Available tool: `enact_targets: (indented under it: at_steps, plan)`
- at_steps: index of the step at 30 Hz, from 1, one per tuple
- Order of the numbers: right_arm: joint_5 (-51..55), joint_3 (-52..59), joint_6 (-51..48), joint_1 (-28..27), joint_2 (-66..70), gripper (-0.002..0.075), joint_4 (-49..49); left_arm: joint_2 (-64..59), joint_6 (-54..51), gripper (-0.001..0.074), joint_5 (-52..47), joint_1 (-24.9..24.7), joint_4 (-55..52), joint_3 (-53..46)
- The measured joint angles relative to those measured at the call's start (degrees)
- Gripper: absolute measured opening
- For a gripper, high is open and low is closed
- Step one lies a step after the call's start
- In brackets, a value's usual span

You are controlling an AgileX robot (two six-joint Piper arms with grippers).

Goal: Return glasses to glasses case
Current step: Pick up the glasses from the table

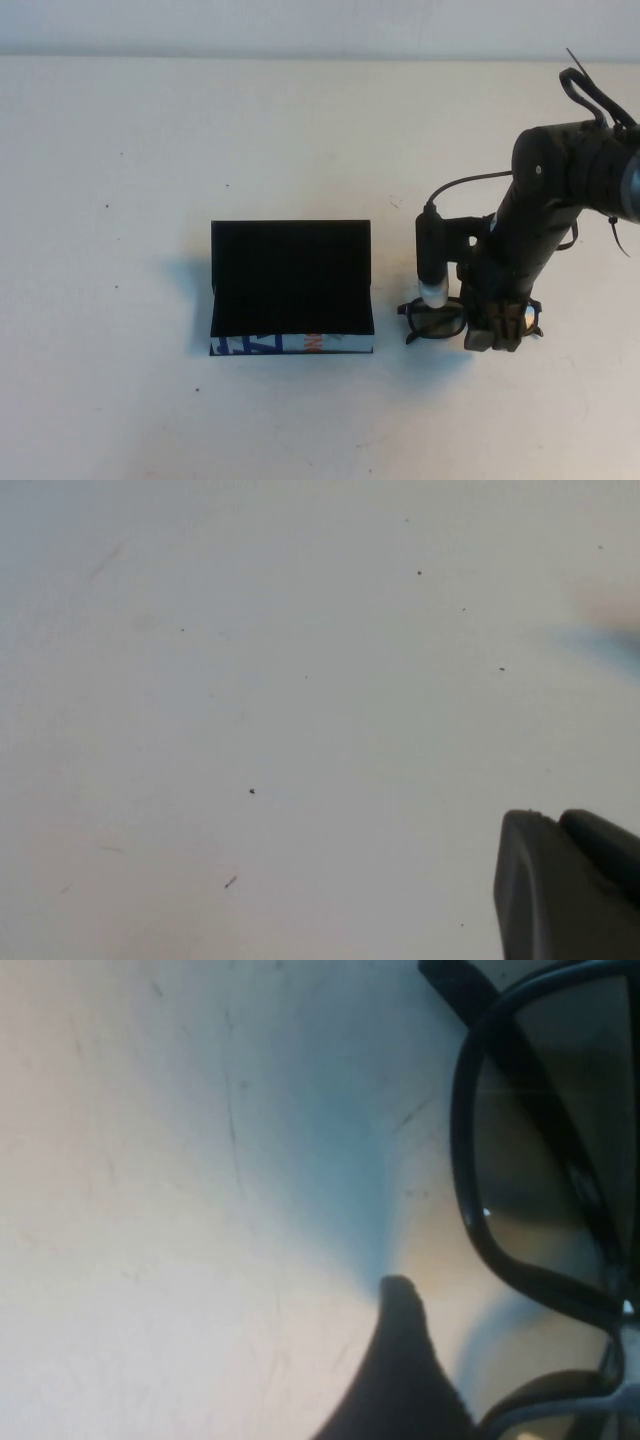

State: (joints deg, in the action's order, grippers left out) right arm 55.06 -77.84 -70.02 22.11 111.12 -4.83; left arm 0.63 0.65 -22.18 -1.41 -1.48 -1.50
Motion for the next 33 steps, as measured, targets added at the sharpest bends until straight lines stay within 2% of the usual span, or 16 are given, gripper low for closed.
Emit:
enact_targets:
  at_steps: [3, 9, 27, 33]
  plan:
    - [-0.19, 0.00, 0.00, 0.00, 0.50, 0.0442, 0.00, 0.00, 0.00, -0.0001, 0.00, 0.00, 0.00, 0.00]
    - [-0.28, 0.00, 0.00, 0.00, 0.50, 0.0371, 0.10, 0.00, 0.00, -0.0001, 0.00, 0.00, 0.00, 0.00]
    - [4.07, 0.00, 0.00, 0.00, 0.26, 0.0084, 1.98, 0.00, 0.00, -0.0001, 0.00, 0.00, 0.00, 0.00]
    - [7.78, -2.32, 0.00, 0.00, -2.26, 0.0073, 3.51, 0.00, 0.00, -0.0001, 0.00, 0.00, 0.00, 0.00]
